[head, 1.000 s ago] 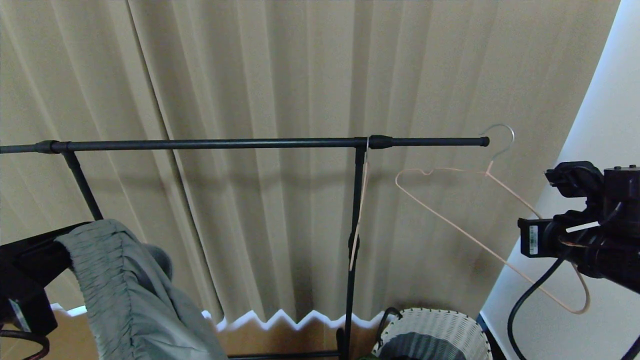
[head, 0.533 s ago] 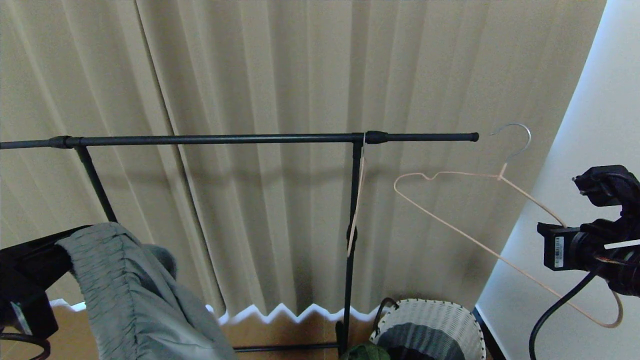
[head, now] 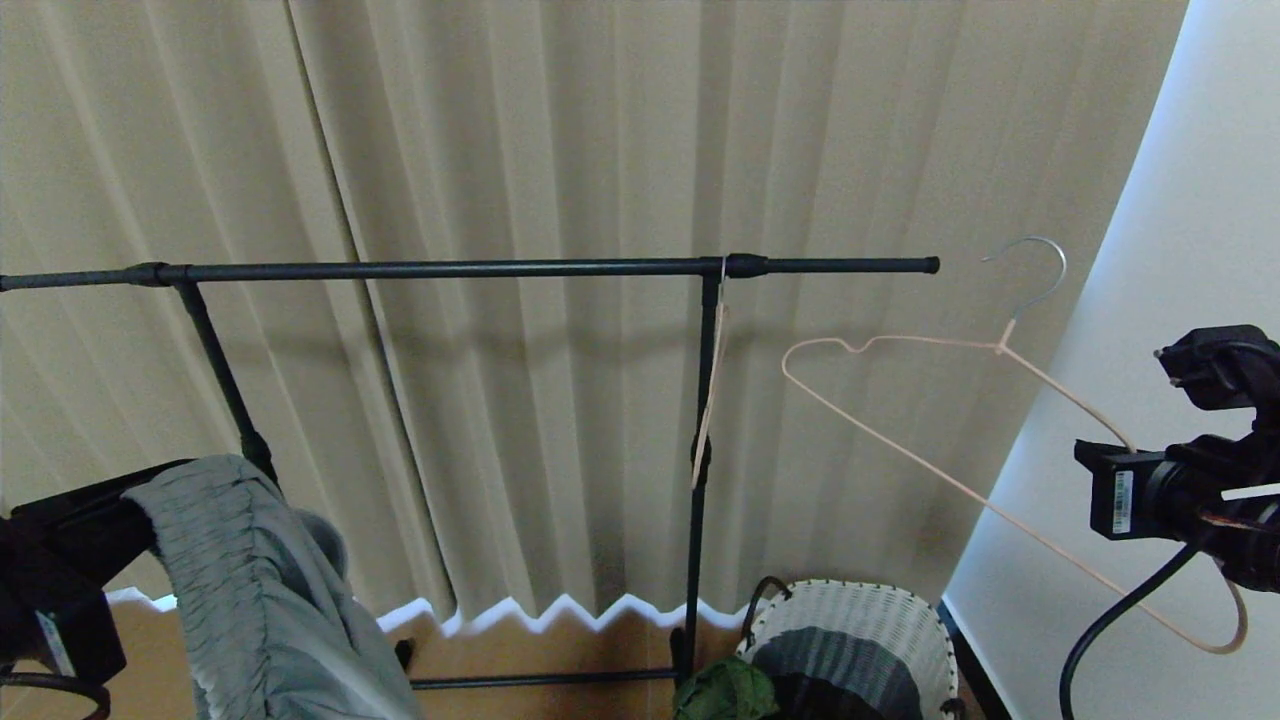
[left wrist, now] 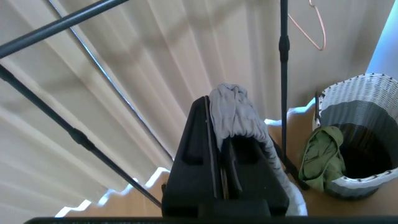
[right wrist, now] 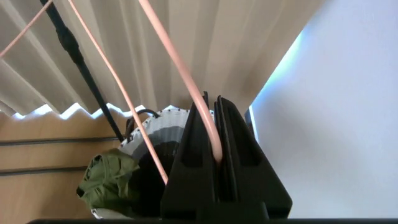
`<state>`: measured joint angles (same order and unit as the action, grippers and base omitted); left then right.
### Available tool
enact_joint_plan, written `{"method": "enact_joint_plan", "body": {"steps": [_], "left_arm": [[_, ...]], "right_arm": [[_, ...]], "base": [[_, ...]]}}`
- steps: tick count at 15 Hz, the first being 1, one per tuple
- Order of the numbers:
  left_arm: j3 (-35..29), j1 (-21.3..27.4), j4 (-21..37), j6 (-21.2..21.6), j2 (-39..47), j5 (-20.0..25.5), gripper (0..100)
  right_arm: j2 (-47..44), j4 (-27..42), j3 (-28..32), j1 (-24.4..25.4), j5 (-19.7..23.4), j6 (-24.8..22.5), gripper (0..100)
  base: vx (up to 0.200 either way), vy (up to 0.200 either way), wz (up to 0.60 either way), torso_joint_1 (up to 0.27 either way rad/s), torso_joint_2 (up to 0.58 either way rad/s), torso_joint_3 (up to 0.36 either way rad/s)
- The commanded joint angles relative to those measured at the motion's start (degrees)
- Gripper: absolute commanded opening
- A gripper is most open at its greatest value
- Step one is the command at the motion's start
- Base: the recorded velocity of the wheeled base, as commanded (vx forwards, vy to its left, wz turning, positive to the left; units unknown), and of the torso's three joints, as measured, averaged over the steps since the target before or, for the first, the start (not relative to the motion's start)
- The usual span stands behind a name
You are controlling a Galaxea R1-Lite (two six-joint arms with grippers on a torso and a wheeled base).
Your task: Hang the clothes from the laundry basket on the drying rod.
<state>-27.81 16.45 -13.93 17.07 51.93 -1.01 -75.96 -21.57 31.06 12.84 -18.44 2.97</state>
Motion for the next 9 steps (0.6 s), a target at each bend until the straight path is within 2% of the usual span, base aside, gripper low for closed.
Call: {"method": "enact_joint_plan", "body": {"steps": [1,5,9], "left_arm": [[-0.05,-0.01,-0.04,-0.02,0.1,-0.04,0],[-0.14,-0.01,-0.04,-0.02,0.19,-0.04,0],[-0.32,-0.1,-0.04,-0.1,0.19,-0.04,0]], "right_arm": [[1.43,-0.58,-0.04,1.75,0.25,0.01,0],[2.31,-4.27,-0.04,4.3,0.34,0.01,0],[2.22,-4.54,-0.04,4.65,0.43,0.01,0]], "base": [[0.0,0.0,0.0,0.0,0.0,0.0],[0.0,0.0,0.0,0.0,0.0,0.0],[0.0,0.2,0.0,0.0,0.0,0.001]]}}
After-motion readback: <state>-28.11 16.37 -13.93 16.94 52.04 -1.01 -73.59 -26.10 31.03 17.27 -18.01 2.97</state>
